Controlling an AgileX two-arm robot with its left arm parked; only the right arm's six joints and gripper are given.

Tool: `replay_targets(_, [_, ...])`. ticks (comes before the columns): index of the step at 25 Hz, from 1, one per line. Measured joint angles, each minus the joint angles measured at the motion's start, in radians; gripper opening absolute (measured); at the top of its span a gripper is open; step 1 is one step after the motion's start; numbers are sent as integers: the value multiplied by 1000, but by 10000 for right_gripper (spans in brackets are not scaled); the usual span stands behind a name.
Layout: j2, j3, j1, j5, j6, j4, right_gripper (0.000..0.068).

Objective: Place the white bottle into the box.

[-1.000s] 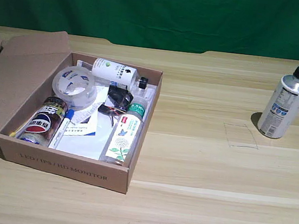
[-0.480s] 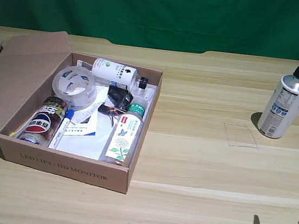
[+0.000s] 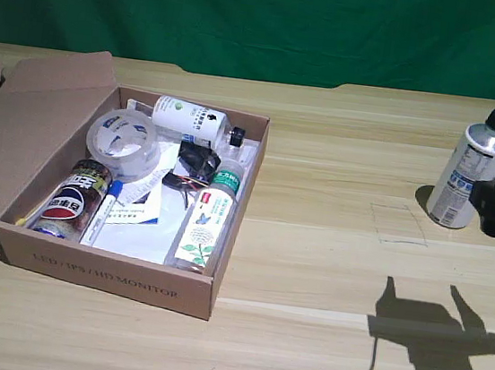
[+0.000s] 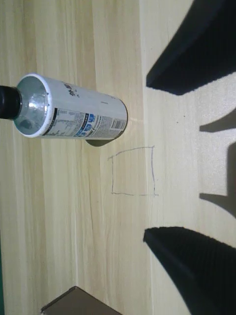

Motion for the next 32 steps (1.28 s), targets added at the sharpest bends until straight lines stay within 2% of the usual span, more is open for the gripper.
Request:
replay_targets(9, [299,-193,-5,-30,8,14,671])
replay_targets(15, [382,-260,-98,-36,27,70,670])
replay_targets(24, [398,-270,-112,-84,27,41,670])
replay_targets(32, [499,-330,-113,-49,27,14,669])
